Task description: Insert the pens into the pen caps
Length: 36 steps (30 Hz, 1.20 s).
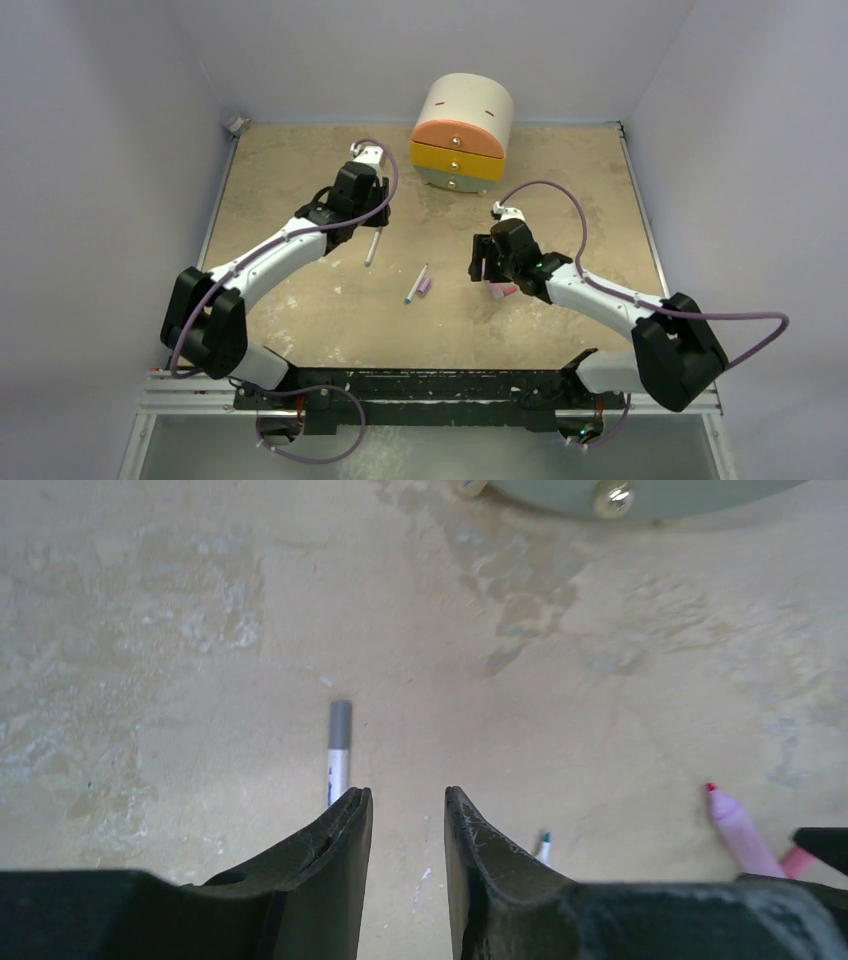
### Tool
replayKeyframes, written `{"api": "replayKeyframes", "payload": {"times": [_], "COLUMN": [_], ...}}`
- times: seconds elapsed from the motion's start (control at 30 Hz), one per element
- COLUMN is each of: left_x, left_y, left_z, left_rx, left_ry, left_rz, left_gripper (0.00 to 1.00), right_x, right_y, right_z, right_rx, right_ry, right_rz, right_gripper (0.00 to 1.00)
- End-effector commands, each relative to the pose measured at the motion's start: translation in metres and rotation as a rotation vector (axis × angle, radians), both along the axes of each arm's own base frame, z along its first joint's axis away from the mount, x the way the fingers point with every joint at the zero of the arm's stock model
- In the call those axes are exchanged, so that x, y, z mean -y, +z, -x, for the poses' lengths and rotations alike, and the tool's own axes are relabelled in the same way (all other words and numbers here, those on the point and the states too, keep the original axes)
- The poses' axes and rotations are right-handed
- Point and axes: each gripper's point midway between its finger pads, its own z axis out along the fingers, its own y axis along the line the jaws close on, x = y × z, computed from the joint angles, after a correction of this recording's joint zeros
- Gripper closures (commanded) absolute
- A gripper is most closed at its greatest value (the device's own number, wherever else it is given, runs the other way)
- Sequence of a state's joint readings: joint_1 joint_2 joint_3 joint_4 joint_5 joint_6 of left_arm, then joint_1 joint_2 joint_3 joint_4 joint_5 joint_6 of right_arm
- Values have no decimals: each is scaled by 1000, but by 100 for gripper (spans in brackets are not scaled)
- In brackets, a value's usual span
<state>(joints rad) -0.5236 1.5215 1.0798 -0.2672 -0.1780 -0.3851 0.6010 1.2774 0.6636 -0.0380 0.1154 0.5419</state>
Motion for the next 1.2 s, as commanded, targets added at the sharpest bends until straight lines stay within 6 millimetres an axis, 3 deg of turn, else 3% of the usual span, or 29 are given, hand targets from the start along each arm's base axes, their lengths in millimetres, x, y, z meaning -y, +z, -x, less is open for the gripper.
{"api": "replayKeyframes", "payload": {"times": [0.0,0.13,0.4,0.83,0.9,1.0,1.17], "left_x": [14,15,16,16,17,27,66], "left_y": [38,34,26,20,21,30,73], "left_z": [-3,-1,3,3,3,4,15], "left_rx": [111,107,90,80,84,108,231], "left_ry": [-40,-48,-57,-58,-59,-93,-250], "left_rz": [129,132,138,136,141,201,466], "left_gripper": [68,68,68,68,68,67,63], "right_x": [26,36,26,25,18,7,-8], "right_y": [-9,-24,-44,-49,-44,-25,28], "right_z": [-3,-3,-3,-8,-7,-13,-26], "right_rx": [-29,-55,-123,-130,-124,-63,80], "right_ry": [-130,-154,-104,-95,-69,-30,-3], "right_rz": [103,170,194,219,183,119,3], "right_gripper": [31,31,38,91,100,100,100]}}
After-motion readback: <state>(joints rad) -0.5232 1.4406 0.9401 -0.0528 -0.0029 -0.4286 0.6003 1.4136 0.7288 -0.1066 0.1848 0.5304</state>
